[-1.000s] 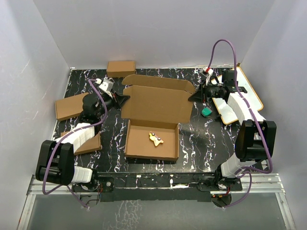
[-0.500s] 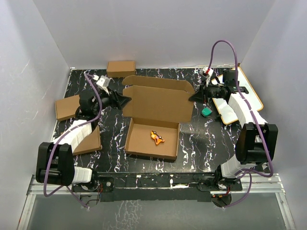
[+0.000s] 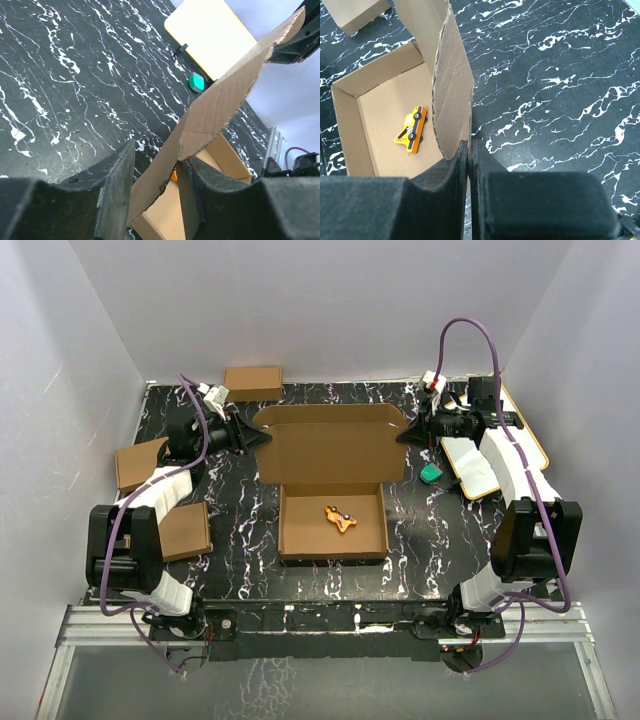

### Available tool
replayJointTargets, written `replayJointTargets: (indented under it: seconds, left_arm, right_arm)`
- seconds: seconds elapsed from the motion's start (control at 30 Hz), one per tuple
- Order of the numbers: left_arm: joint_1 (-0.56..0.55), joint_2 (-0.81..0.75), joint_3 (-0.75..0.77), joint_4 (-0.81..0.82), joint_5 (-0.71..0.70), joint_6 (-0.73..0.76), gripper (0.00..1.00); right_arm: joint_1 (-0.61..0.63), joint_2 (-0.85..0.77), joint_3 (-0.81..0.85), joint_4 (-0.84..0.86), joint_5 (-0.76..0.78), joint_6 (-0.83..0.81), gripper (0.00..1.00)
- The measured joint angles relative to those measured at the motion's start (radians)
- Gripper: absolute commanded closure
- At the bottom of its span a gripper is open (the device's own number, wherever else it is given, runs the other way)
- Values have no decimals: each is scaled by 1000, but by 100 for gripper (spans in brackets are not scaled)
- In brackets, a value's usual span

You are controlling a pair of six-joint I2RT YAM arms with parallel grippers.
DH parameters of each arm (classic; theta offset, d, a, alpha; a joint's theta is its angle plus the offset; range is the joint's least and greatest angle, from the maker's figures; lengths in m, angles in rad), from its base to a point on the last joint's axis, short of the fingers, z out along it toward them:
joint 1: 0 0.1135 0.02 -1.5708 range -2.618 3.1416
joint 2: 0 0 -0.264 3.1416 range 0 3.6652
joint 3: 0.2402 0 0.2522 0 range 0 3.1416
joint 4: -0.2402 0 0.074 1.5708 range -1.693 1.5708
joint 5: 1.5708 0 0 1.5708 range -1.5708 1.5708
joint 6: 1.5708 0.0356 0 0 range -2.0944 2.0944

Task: Fold the paper box

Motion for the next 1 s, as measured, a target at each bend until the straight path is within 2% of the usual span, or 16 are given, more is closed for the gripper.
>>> replayJointTargets:
  seconds: [0.1,0.23,0.3,0.47,0.63,0.87,1.0]
  left_arm:
    - [0,16,22,-19,17,-7,73]
    - [0,16,34,-26,27,-14,96]
    - [-1,16,34,-24,31,-15,100]
    - [-9,-1,28,-21,-2,-9,100]
    - [-48,-53,0,-11,-123,-9,100]
    - [-152,-82,-4,-10,-436,28,100]
    - [-189,-68,-1,5,-567,39,100]
  right_arm:
    - [0,3,15,-22,3,-10,92]
    - [0,19,40,-31,13,-19,92]
    - [2,31,57,-35,16,-18,92]
    - [18,53,82,-18,57,32,92]
    - [60,53,81,90,167,152,92]
    - [142,53,73,278,404,299,92]
    - [184,53,65,377,525,374,92]
